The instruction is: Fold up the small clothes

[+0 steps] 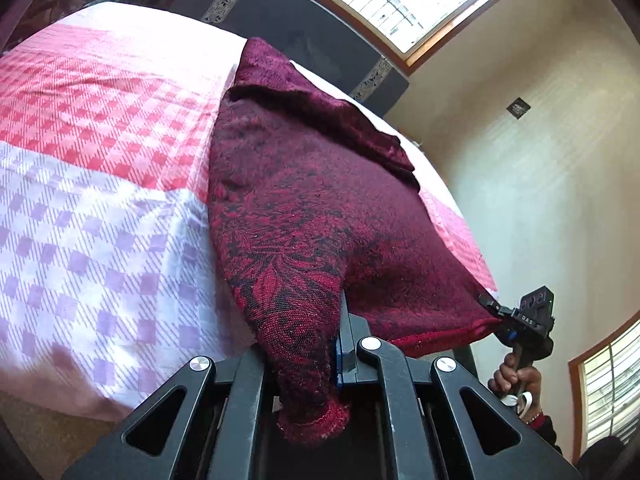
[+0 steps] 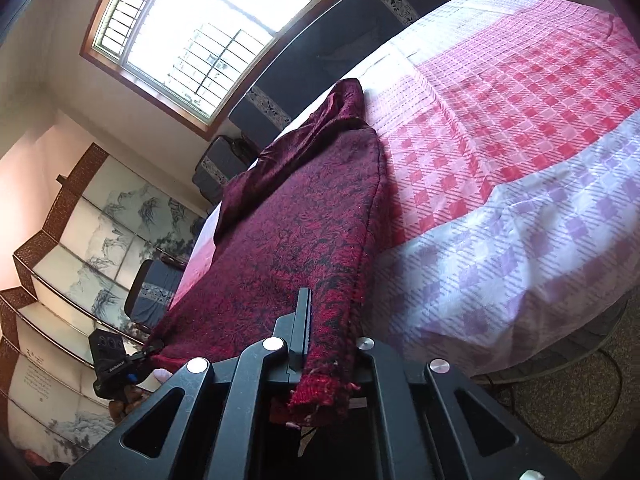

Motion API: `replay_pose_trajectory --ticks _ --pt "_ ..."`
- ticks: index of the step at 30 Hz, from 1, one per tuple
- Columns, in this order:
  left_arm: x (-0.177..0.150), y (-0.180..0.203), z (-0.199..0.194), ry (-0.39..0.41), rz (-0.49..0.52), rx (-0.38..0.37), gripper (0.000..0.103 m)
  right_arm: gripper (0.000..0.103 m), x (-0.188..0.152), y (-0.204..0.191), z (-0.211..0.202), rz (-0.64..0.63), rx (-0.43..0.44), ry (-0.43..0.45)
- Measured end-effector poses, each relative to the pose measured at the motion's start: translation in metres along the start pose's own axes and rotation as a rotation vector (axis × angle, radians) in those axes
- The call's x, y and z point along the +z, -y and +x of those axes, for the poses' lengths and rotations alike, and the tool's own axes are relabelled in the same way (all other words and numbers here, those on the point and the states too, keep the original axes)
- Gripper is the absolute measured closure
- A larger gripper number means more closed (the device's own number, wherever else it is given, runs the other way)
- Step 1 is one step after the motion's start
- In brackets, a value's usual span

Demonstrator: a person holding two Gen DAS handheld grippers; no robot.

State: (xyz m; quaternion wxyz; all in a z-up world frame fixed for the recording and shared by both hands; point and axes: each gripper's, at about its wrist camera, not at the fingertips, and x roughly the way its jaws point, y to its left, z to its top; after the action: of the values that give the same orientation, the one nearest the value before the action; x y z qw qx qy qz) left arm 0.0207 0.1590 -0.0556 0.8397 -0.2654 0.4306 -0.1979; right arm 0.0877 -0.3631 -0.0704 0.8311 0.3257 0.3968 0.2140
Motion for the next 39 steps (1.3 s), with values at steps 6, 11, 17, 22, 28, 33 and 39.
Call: replay_pose_trajectory --ticks 6,11,17,22,28,33,39 --pt "-0.018 -0.009 0.018 -0.048 -0.031 0.019 0.095 0.098 -0.016 0.029 0.015 0.111 0.005 -0.031" --pt "-0.011 0.008 0.0 0.018 0.015 -0.005 0.095 0.098 -0.01 0.028 0.009 0.125 0.051 -0.02" --pt "0.001 0.032 -0.016 0.107 0.102 -0.005 0.095 0.098 0.004 0.012 -0.002 0.135 0.131 0.013" --pt "0.016 0.04 -0.018 0.137 0.111 -0.009 0.095 0.098 0.024 -0.002 -0.006 0.146 0.19 0.033" --pt "0.041 0.045 -0.019 0.162 0.099 -0.016 0.095 0.098 0.048 -0.016 -0.007 0.145 0.23 0.055" --pt "0.072 0.058 -0.021 0.195 0.137 -0.008 0.095 0.098 0.08 -0.026 -0.001 0.127 0.237 0.066" --pt "0.113 0.072 -0.011 0.229 0.187 0.026 0.095 0.098 0.121 -0.037 0.017 0.098 0.214 0.066"
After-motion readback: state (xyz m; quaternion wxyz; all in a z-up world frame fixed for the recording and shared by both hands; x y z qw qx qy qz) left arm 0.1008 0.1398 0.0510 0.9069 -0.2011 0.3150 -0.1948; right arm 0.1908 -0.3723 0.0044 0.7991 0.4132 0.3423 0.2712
